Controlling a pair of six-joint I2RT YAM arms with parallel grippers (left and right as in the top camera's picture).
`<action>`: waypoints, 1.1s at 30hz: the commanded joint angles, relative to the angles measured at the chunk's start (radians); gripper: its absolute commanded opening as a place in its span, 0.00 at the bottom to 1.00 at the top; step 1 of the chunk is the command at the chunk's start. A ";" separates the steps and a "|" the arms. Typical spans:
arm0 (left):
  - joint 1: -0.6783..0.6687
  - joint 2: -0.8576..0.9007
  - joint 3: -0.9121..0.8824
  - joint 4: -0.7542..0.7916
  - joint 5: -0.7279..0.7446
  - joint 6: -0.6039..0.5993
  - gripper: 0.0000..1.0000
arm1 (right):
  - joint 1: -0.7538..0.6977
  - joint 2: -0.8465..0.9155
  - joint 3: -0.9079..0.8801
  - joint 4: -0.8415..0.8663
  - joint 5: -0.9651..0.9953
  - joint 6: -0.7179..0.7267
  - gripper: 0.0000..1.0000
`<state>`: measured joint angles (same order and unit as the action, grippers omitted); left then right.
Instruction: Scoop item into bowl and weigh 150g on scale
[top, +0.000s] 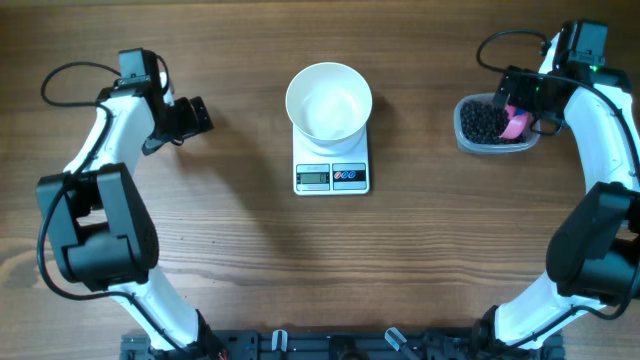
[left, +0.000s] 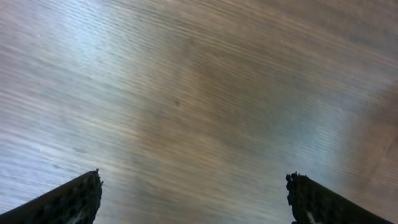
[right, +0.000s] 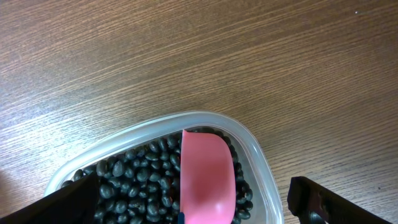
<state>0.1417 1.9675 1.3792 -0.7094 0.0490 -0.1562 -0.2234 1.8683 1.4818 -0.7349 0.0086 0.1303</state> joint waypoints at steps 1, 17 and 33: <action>-0.049 0.004 -0.006 -0.025 -0.010 -0.009 1.00 | 0.001 0.024 -0.005 0.002 0.018 0.003 1.00; -0.327 -0.098 0.277 -0.074 0.040 -0.191 1.00 | 0.001 0.024 -0.005 0.002 0.018 0.003 1.00; -0.584 -0.038 0.276 0.031 0.024 -0.185 0.07 | 0.001 0.024 -0.005 0.002 0.018 0.003 1.00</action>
<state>-0.4191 1.8885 1.6505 -0.6704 0.0792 -0.3500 -0.2234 1.8683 1.4818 -0.7349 0.0086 0.1303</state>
